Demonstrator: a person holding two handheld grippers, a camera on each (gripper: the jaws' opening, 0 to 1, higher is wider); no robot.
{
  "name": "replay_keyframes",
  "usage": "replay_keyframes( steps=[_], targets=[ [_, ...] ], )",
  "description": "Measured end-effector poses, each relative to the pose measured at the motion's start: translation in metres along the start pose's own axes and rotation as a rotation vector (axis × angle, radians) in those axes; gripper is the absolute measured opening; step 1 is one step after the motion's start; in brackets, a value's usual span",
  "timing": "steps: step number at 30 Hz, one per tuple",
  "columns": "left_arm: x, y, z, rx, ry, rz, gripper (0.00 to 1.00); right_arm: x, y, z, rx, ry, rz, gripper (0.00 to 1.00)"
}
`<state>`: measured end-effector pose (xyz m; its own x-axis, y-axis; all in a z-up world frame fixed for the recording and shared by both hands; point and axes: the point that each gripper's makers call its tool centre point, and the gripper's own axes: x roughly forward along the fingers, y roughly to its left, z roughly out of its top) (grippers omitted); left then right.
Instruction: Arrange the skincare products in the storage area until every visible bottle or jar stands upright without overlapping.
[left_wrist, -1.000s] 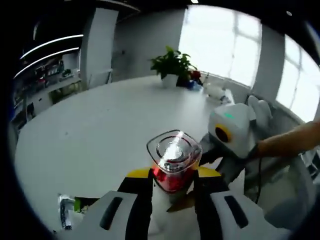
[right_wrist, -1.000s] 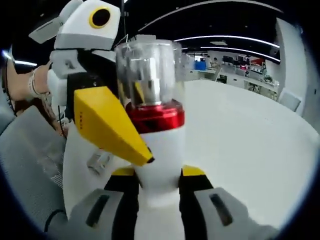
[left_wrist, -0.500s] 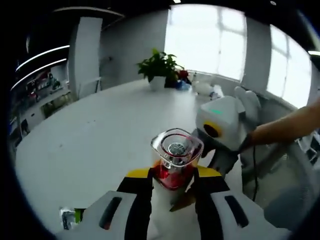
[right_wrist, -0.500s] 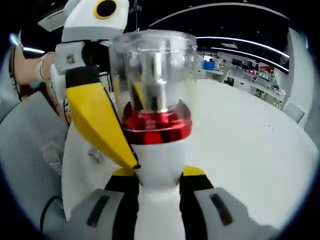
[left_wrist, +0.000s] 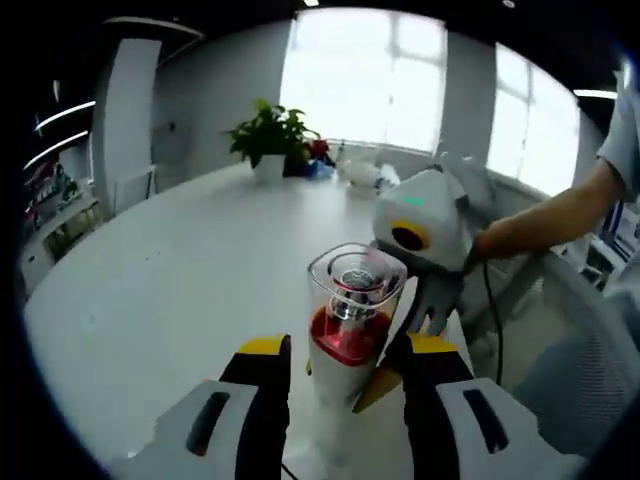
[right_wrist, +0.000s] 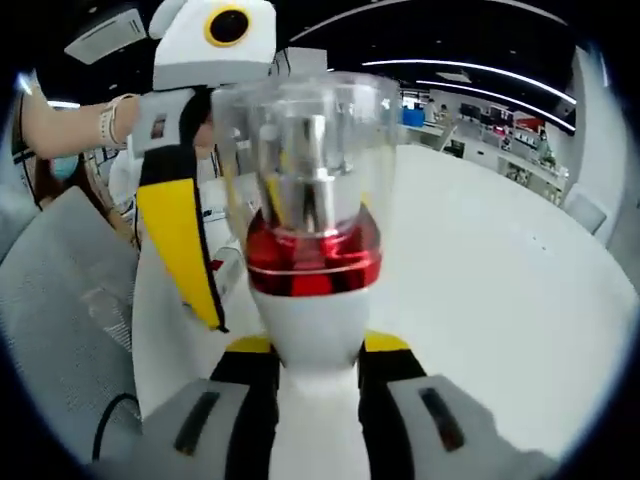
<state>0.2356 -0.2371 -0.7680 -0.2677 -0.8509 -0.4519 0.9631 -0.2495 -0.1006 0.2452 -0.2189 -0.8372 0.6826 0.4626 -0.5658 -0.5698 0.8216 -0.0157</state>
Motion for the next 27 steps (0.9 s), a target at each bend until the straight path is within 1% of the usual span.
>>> replay_keyframes(
  steps=[2,7,9,10,11,16,20,27],
  targets=[
    [0.003,-0.001,0.0,0.05,0.014,-0.042,0.39,-0.001,0.0,0.0,0.002,-0.001,-0.002,0.29],
    [0.01,-0.003,-0.002,0.105,0.053,-0.109,0.38,-0.003,0.0,-0.001,0.008,0.006,-0.003,0.29],
    [0.012,-0.007,-0.003,0.136,0.063,-0.144,0.33,-0.005,0.0,0.0,0.007,0.008,-0.007,0.29],
    [0.013,-0.007,-0.003,0.136,0.069,-0.151,0.31,-0.006,0.0,0.0,0.015,0.009,-0.006,0.29],
    [0.014,-0.007,-0.003,0.141,0.072,-0.147,0.3,-0.007,0.0,0.0,0.023,0.006,-0.006,0.28],
    [0.016,-0.011,-0.001,0.152,0.07,-0.174,0.29,-0.012,-0.001,-0.002,0.055,0.009,-0.028,0.3],
    [0.015,-0.011,-0.001,0.151,0.078,-0.179,0.28,-0.019,-0.002,-0.002,0.103,0.011,-0.042,0.35],
    [0.016,-0.015,-0.001,0.145,0.092,-0.153,0.28,-0.028,0.001,-0.006,0.159,0.021,-0.074,0.41]
  ],
)
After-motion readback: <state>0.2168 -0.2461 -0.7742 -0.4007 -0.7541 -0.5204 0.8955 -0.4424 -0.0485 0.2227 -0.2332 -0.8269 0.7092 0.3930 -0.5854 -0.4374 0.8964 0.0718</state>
